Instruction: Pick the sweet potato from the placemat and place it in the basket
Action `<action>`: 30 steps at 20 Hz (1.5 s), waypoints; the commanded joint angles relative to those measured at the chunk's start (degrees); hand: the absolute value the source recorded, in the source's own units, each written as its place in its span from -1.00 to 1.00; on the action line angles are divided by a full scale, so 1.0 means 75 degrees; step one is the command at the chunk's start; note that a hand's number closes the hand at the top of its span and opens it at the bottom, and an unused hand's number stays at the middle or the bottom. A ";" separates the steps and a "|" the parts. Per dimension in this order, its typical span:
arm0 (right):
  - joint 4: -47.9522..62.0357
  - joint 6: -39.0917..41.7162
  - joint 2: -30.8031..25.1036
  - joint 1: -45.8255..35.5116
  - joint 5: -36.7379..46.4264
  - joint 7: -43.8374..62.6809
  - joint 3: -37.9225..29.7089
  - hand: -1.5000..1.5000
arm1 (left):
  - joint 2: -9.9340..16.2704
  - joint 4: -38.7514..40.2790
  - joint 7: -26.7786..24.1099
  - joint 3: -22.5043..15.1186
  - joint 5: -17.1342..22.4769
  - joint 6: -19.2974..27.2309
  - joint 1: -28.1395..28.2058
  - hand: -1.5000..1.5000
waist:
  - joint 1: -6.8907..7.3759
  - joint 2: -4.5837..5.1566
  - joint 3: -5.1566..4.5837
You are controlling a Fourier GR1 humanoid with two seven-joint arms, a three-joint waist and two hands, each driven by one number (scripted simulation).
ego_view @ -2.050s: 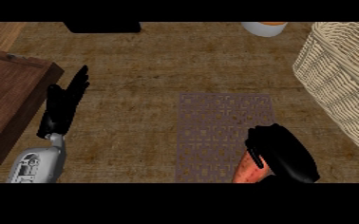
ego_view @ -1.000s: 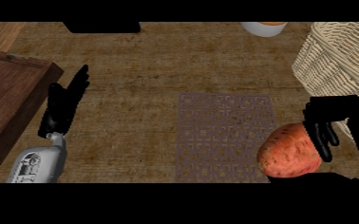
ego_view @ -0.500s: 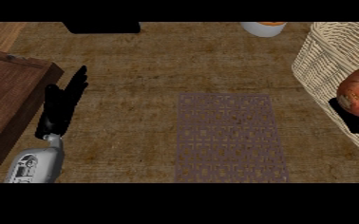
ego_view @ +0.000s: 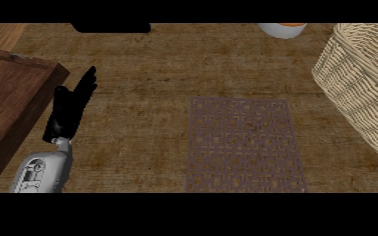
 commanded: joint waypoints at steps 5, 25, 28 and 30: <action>0.2463 -0.1654 -0.1248 0.1014 0.1329 -0.3201 0.0095 1.00 | 0.0150 -0.0084 -0.0009 0.0106 0.0109 -0.0207 0.0007 0.00 | 0.0088 0.0016 0.0012; 0.6803 -0.2671 -0.1085 0.0813 0.1340 -0.5427 0.0275 -1.00 | -0.0167 -0.0057 -0.0223 0.0000 -0.0062 -0.0044 0.0293 0.00 | 0.0070 -0.0022 0.0002; 0.7538 -0.2747 -0.1427 0.0809 0.1104 -0.6365 -0.0014 -1.00 | -0.0092 -0.0178 0.0040 -0.0063 -0.0133 -0.0105 0.0087 0.00 | 0.0059 -0.0020 0.0007; 0.7773 -0.3184 -0.1156 0.0831 0.1190 -0.6560 0.0078 -1.00 | 0.0280 0.0095 -0.0280 0.0398 0.0319 -0.0542 0.0154 0.00 | 0.0078 -0.0009 0.0006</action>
